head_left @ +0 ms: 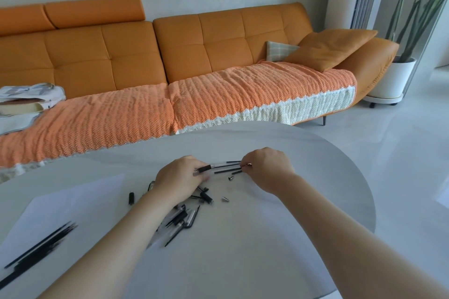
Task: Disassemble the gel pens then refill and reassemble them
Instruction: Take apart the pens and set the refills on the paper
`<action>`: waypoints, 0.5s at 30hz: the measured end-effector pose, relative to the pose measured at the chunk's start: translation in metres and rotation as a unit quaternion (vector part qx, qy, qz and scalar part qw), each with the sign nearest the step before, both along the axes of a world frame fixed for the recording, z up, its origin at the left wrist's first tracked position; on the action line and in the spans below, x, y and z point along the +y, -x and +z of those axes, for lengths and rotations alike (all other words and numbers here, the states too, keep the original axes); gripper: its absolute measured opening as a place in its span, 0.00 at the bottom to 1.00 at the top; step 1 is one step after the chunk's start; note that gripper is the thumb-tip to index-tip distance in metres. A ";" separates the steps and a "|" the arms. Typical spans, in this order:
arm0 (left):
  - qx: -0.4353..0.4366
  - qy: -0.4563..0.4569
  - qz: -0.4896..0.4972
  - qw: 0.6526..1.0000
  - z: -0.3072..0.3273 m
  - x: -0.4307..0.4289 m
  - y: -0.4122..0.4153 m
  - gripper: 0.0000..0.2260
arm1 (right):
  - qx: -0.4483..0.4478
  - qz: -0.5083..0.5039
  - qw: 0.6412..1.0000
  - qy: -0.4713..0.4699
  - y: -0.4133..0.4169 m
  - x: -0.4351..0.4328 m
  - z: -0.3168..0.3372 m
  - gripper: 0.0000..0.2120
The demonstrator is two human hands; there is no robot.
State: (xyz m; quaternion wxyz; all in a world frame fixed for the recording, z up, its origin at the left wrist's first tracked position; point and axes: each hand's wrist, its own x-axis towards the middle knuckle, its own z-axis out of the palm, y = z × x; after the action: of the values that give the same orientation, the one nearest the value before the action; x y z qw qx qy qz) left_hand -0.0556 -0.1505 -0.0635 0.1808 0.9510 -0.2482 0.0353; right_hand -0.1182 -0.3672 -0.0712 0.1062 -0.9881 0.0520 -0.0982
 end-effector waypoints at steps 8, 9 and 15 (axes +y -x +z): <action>-0.003 0.015 0.000 1.000 0.015 0.029 0.014 0.13 | -0.016 0.034 0.999 -0.029 0.005 0.020 0.014 0.11; 0.008 0.010 -0.006 1.000 0.016 0.037 0.016 0.13 | -0.010 0.047 0.998 -0.046 0.006 0.027 0.017 0.11; 0.045 -0.020 -0.031 0.998 0.012 0.092 0.031 0.14 | 0.022 0.156 0.984 -0.084 0.005 0.071 0.026 0.12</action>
State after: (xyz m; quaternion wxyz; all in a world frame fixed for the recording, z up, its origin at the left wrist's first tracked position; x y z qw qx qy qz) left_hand -0.0870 -0.0582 -0.0518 0.1737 0.9469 -0.2699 -0.0180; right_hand -0.1233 -0.2965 -0.0447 0.2017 -0.9736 -0.0920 -0.0543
